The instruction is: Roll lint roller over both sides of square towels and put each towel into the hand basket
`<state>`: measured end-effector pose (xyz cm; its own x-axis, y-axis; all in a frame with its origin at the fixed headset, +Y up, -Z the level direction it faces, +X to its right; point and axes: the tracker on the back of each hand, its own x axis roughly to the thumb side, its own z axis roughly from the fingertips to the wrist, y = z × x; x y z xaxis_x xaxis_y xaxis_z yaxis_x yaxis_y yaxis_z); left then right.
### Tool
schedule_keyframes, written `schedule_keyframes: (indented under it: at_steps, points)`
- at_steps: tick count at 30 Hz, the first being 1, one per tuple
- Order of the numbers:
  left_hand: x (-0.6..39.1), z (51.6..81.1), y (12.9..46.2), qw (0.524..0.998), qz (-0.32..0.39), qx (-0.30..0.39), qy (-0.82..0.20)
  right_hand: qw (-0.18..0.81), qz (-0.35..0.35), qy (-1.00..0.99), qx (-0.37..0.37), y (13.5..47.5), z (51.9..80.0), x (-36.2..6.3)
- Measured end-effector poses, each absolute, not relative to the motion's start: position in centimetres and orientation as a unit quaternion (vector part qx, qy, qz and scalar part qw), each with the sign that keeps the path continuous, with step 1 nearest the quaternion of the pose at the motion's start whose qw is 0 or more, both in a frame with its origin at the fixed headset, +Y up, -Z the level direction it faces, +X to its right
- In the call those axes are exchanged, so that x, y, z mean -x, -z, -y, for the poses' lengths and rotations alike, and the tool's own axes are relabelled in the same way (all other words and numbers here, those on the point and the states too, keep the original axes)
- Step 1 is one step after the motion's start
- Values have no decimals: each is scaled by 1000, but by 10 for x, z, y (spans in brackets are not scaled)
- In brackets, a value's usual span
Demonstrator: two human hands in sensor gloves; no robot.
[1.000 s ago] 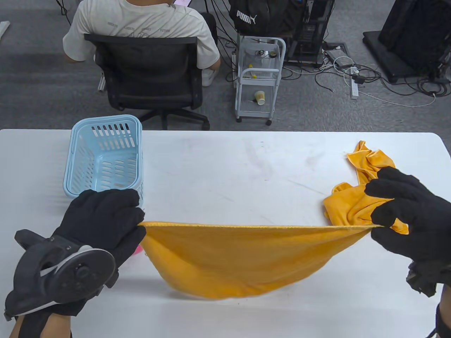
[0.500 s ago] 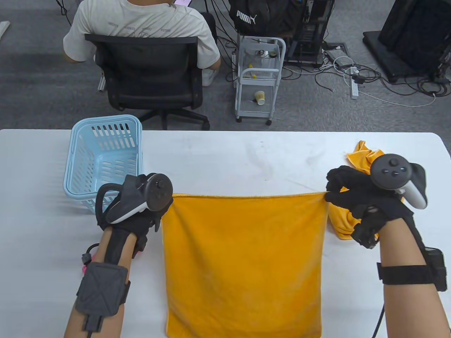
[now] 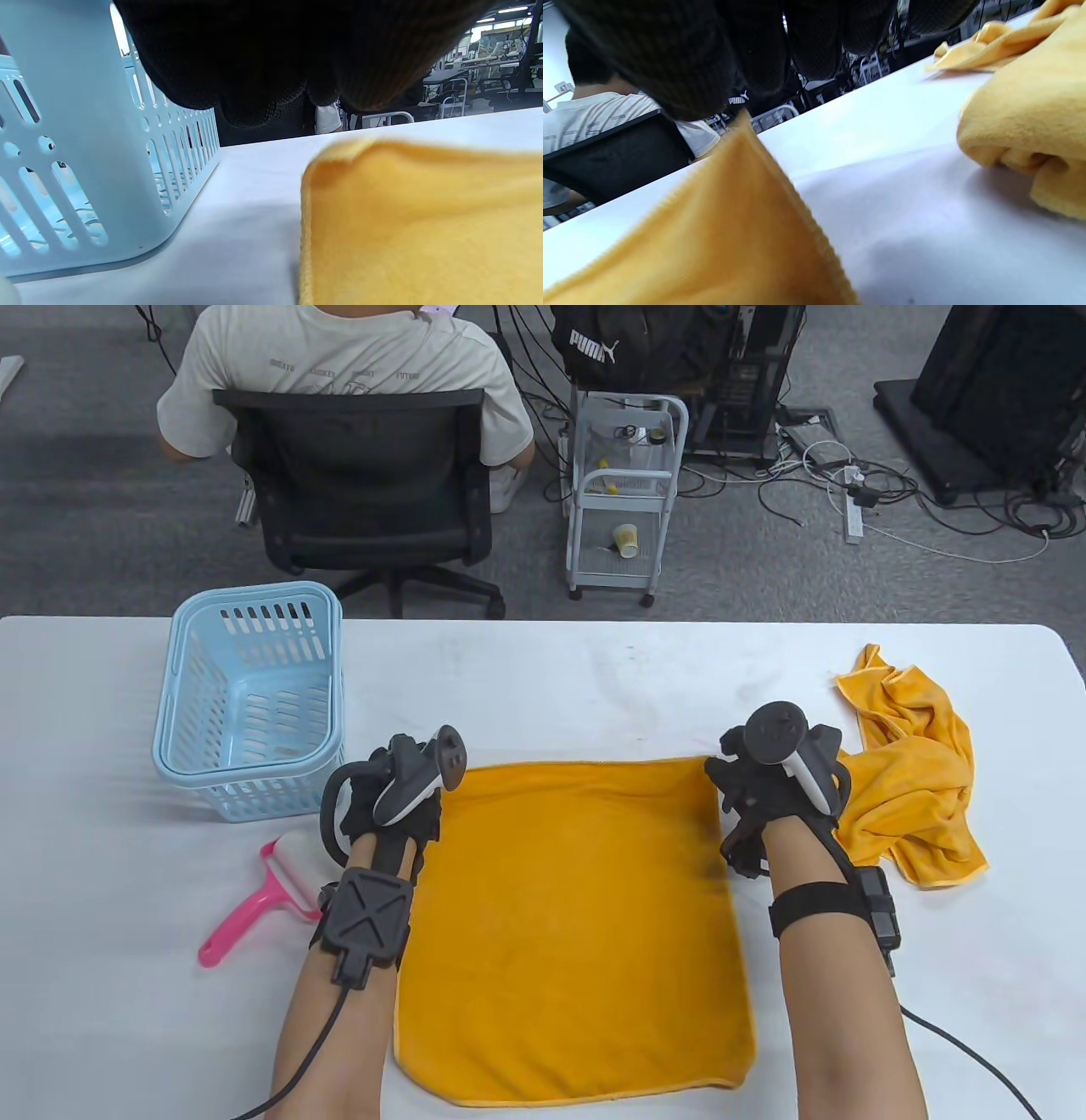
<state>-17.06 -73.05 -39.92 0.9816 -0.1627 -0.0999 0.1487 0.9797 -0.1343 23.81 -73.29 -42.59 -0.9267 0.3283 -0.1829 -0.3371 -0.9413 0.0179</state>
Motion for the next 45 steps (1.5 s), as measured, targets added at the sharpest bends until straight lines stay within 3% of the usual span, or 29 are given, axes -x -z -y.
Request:
schedule_keyframes:
  at_steps: [8, 14, 20, 23, 27, 34, 38, 41, 45]
  points:
    - [186, 705, 362, 991, 6, 60, 117, 102, -63, -993, -5, 400, 735, -232]
    - [243, 690, 308, 989, 6, 112, 100, 47, -114, -989, -82, 351, 742, -236]
    - [312, 709, 269, 970, -75, 202, 115, 17, -159, -980, -118, 311, 759, -236]
    - [329, 721, 262, 961, -103, 209, 151, 3, -166, -978, -129, 298, 768, -232]
    - [339, 743, 265, 958, -127, 231, 115, -31, -183, -972, -143, 294, 778, -227]
    - [335, 772, 280, 957, -139, 216, 131, -84, -173, -970, -152, 293, 783, -219]
    - [323, 756, 287, 968, -100, 225, 40, -76, -180, -968, -156, 292, 784, -219]
    - [282, 722, 300, 981, -29, 193, 16, -76, -179, -968, -159, 292, 784, -218]
    - [199, 693, 320, 988, 57, 140, -14, -73, -182, -967, -161, 292, 785, -218]
